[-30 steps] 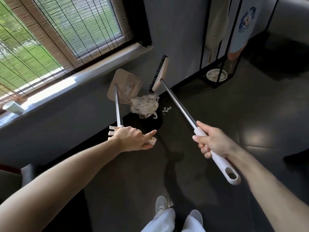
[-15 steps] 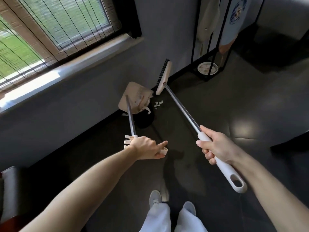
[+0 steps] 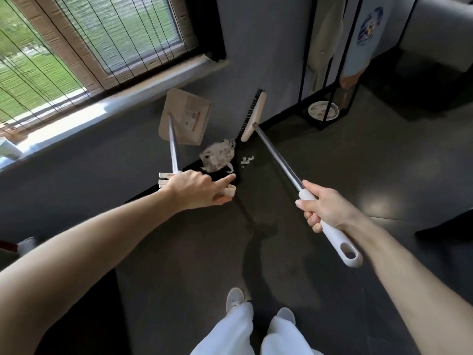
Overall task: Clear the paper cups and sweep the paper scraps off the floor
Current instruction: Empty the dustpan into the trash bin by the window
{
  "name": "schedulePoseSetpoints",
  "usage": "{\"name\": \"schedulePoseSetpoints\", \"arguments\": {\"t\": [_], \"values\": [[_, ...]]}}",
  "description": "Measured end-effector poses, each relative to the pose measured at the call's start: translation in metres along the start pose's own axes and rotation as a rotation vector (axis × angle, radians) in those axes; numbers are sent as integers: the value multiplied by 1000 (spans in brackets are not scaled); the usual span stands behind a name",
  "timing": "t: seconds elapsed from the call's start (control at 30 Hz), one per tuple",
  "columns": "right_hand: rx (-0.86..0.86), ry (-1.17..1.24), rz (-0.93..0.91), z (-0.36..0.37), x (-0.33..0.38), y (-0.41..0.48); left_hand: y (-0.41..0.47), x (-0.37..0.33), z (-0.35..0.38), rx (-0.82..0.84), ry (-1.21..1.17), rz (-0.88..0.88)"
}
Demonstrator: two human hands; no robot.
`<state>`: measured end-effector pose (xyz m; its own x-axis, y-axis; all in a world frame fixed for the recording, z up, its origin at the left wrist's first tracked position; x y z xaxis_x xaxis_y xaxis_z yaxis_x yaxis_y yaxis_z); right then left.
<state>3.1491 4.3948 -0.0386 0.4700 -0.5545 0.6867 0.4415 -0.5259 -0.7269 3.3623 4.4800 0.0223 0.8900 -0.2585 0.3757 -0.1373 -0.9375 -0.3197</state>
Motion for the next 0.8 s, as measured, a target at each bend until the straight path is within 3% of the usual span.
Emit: {"name": "schedulePoseSetpoints", "arguments": {"t": [0.23, 0.43, 0.53, 0.8], "values": [[27, -19, -10, 8, 5, -4, -42, 21, -33, -109, -311, -231], [61, -26, 40, 7, 0, 3, -97, 55, -43, -559, -949, -596], [76, -41, 67, 11, -3, 12, -113, 70, -27, -715, -1116, -710], [81, -131, 174, 17, -7, 51, -86, 61, 61, -630, -1439, -916]]}}
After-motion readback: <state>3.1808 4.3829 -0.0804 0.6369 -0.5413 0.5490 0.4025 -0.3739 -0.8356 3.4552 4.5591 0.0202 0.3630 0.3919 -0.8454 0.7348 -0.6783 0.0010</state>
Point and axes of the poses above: each hand's wrist, its own y-axis towards the middle knuckle, its own z-axis out of the palm, x = y × z, the point moved 8 cm from there along y, towards the middle knuckle, and after that the axes turned 10 degrees about z, right-handed, at the moved point
